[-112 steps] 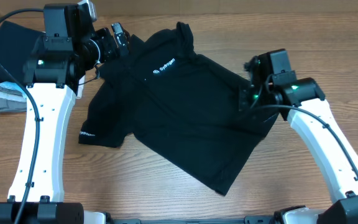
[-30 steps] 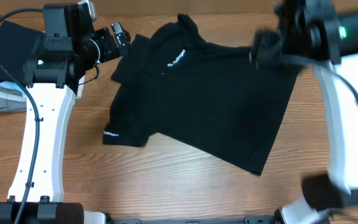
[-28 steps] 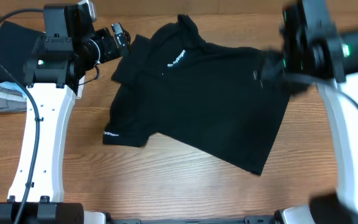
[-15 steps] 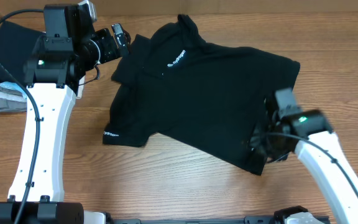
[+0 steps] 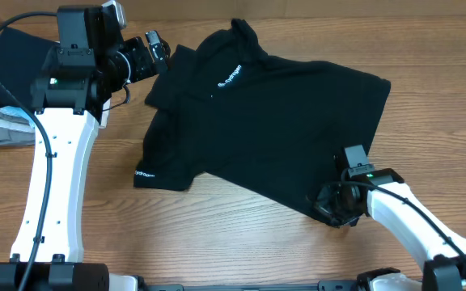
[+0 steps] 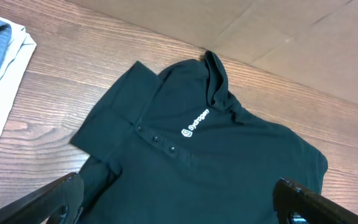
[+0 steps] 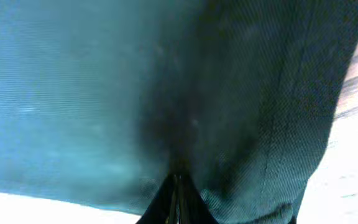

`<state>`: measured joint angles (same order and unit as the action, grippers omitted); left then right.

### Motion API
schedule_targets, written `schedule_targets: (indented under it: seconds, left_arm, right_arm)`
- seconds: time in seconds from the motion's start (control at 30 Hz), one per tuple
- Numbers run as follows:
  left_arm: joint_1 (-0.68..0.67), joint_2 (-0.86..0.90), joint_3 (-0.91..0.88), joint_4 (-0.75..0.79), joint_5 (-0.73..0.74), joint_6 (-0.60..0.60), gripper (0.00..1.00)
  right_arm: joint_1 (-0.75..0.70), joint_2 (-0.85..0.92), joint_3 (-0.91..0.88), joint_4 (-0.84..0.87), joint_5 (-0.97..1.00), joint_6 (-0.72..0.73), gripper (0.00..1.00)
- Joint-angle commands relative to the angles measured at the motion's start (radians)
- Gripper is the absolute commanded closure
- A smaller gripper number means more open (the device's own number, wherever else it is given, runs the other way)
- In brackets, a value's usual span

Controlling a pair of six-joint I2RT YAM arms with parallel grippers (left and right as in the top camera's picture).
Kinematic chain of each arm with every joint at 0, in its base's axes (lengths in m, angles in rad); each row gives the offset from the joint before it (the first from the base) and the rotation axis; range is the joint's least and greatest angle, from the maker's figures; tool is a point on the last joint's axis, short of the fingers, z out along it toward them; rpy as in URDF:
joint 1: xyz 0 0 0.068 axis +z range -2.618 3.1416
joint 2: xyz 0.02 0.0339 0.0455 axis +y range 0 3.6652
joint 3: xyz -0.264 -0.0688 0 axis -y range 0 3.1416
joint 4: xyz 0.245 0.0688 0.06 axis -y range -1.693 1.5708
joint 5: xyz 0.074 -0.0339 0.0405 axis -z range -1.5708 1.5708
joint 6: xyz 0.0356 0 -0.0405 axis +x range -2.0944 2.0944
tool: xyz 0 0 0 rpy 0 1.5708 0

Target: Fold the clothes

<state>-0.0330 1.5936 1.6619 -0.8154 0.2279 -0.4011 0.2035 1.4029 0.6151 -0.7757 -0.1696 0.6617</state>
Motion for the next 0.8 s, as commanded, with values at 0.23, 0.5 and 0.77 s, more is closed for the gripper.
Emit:
schedule_targets:
  seconds: [0.23, 0.5, 0.77]
  left_arm:
    - [0.0, -0.003, 0.001, 0.003, -0.002, -0.006, 0.0]
    - [0.0, -0.003, 0.001, 0.003, -0.002, -0.006, 0.0]
    - [0.0, -0.003, 0.001, 0.003, -0.002, -0.006, 0.0]
  right_arm:
    - [-0.032, 0.035, -0.02, -0.018, 0.062, 0.148, 0.96]
    - [-0.282, 0.036, -0.02, -0.018, 0.063, 0.117, 0.96]
    - [-0.573, 0.036, -0.019, 0.023, 0.079, 0.009, 0.96]
